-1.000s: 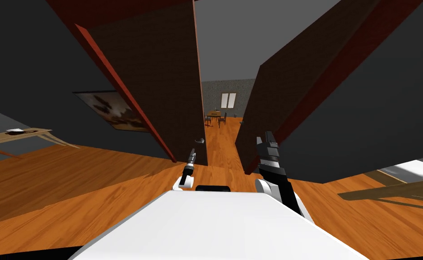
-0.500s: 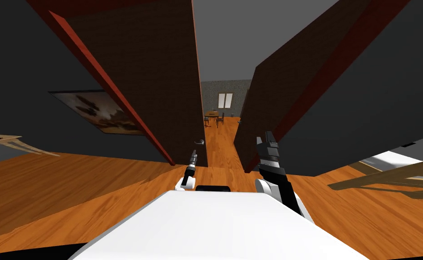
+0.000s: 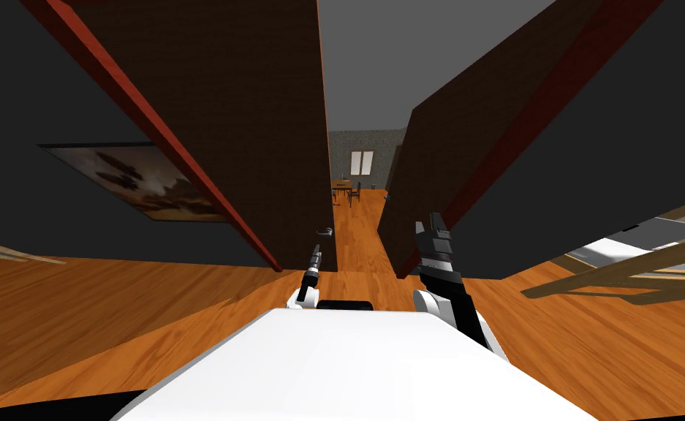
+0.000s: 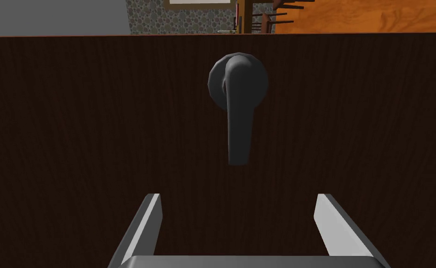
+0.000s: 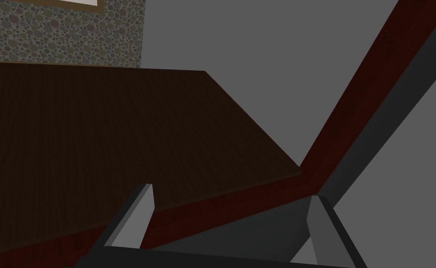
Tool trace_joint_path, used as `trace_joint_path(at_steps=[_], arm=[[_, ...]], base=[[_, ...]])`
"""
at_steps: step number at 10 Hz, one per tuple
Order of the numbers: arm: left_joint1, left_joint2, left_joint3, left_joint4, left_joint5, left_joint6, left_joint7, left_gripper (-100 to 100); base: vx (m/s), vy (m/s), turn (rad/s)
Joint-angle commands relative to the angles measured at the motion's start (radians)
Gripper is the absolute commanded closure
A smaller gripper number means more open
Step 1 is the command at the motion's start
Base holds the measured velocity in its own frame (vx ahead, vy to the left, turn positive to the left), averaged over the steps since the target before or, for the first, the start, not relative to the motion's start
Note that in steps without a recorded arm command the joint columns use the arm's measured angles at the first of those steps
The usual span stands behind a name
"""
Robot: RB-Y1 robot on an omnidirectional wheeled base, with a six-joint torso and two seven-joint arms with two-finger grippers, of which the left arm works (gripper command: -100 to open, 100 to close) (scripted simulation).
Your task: Push the door open
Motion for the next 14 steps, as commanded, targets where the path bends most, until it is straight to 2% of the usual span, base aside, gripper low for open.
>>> trace_joint_path(at_steps=[1,2,3,6,7,9,11,12,13,14], arm=[[-0.011,-0.007,0.001,0.028,0.002,-0.008,0.000,-100],[-0.011,-0.003,0.002,0.027,0.002,-0.009,0.001,-100],[-0.014,0.026,0.005,0.034,0.003,-0.014,0.002,-100],[-0.017,0.048,0.010,0.040,0.006,-0.018,0.001,-100],[-0.018,0.048,0.012,0.043,0.007,-0.019,0.001,-100],[-0.020,0.036,0.015,0.047,0.009,-0.022,0.001,-100],[-0.022,0.001,0.019,0.052,0.011,-0.024,0.001,-100],[-0.026,0.013,0.019,0.058,0.011,-0.026,0.001,-100],[-0.026,0.013,0.019,0.058,0.011,-0.026,0.001,100],[-0.026,0.013,0.019,0.058,0.011,-0.026,0.001,100]], base=[[0.021,0.050,-0.067],[0.008,0.023,-0.015],[0.102,-0.013,-0.024],[0.186,-0.010,-0.021],[0.200,0.010,-0.020],[0.210,0.013,-0.025],[0.202,-0.001,-0.023],[0.080,-0.004,-0.002],[-0.009,0.000,0.004],[-0.027,0.002,0.000]])
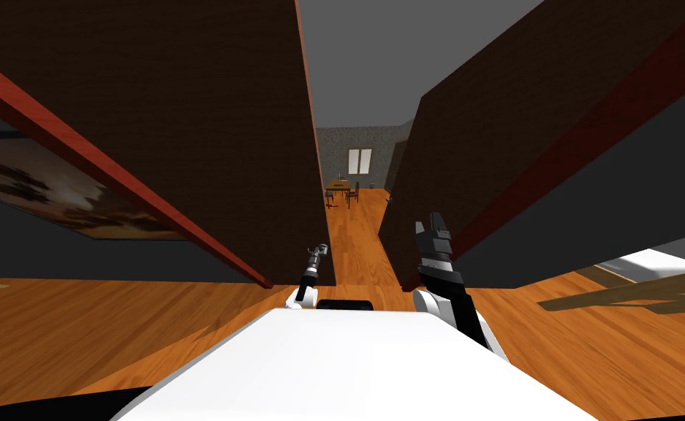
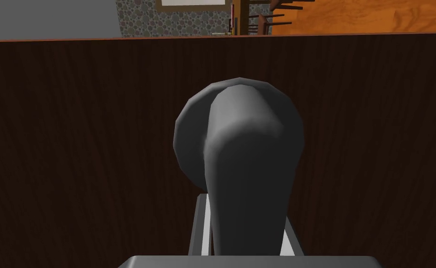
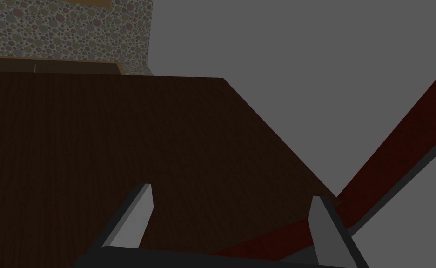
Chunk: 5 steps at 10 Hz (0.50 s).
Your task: Push the door open
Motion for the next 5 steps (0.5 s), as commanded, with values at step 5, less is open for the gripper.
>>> trace_joint_path(at_steps=[5], arm=[[-0.002,0.017,0.012,0.001,0.006,0.002,-0.004,100]], base=[[0.018,-0.005,0.000]])
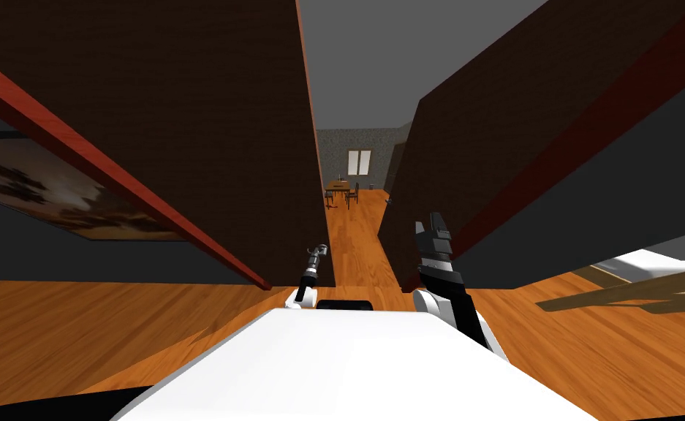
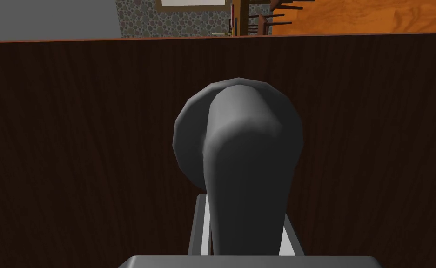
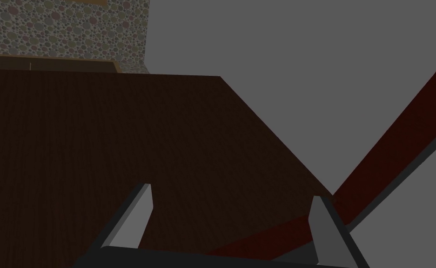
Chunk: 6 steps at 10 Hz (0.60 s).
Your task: Push the door open
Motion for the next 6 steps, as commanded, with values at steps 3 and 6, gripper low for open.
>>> trace_joint_path(at_steps=[3,6], arm=[[0.002,0.025,0.022,-0.015,0.011,0.005,-0.006,100],[0.001,0.043,0.044,-0.014,0.023,0.005,-0.012,100]], base=[[0.120,-0.048,0.030],[0.163,-0.037,0.037]])
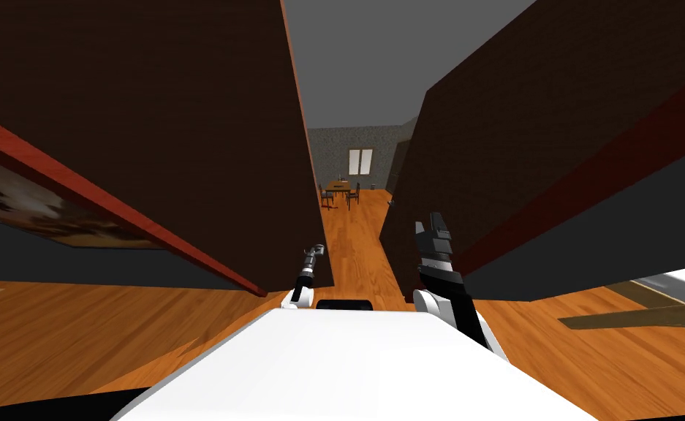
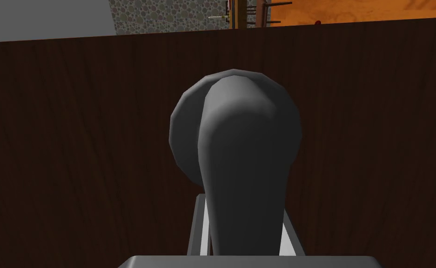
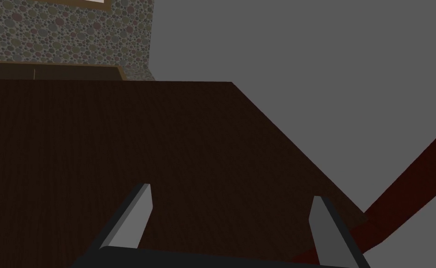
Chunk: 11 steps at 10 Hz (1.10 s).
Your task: Push the door open
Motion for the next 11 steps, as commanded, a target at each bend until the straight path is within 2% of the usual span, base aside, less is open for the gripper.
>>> trace_joint_path(at_steps=[1,6,7,11], arm=[[-0.012,0.023,0.028,0.010,0.013,-0.013,-0.007,100],[-0.014,0.045,0.086,0.013,0.044,-0.012,-0.025,100],[-0.014,0.045,0.086,0.013,0.044,-0.012,-0.025,100],[-0.016,0.046,0.141,0.015,0.073,-0.012,-0.041,100]], base=[[0.198,-0.040,0.035],[0.204,-0.085,0.074],[0.135,-0.030,0.037],[0.172,-0.073,0.072]])
